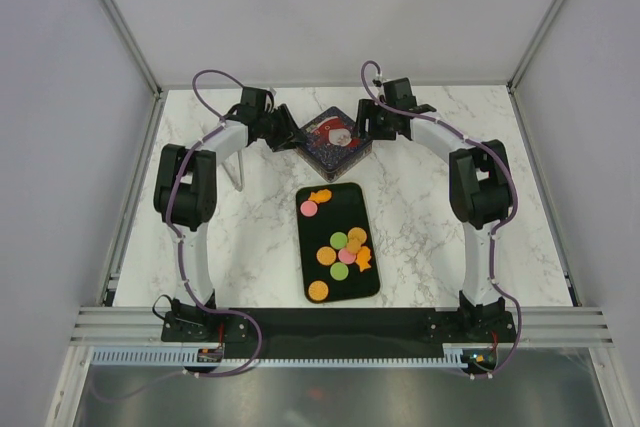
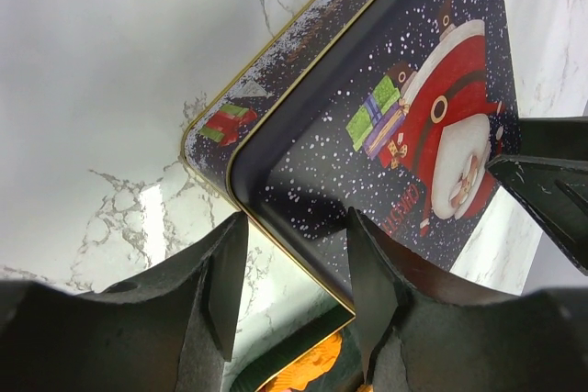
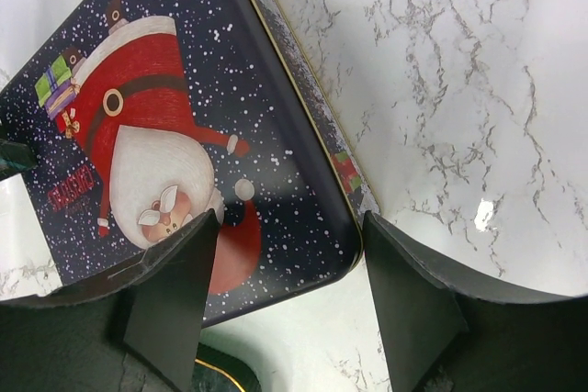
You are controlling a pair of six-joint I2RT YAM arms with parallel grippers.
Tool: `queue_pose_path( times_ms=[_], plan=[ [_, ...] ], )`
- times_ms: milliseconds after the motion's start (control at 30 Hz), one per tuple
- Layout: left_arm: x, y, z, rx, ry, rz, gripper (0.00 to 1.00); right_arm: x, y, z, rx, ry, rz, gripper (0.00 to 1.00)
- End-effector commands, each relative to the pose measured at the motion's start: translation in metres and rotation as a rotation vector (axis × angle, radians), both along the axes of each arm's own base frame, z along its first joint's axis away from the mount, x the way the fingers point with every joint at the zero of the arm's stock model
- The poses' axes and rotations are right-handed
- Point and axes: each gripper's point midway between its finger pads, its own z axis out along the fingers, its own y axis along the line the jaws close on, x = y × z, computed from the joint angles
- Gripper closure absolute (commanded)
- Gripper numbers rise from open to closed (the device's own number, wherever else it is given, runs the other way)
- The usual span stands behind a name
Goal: Pack the cookies
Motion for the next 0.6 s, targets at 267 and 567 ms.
queue_pose_path(
  times_ms=[267,567],
  plan=[
    [-0.005,-0.005,-0.01,-0.009,0.022,0.001,0.46,-0.011,0.02,0.017,0.005,-0.02,0.058,0.28],
    [-0.004,-0.003,-0.014,0.008,0.036,0.009,0.47,-0.039,0.008,-0.023,0.017,0.069,0.021,0.33]
  ],
)
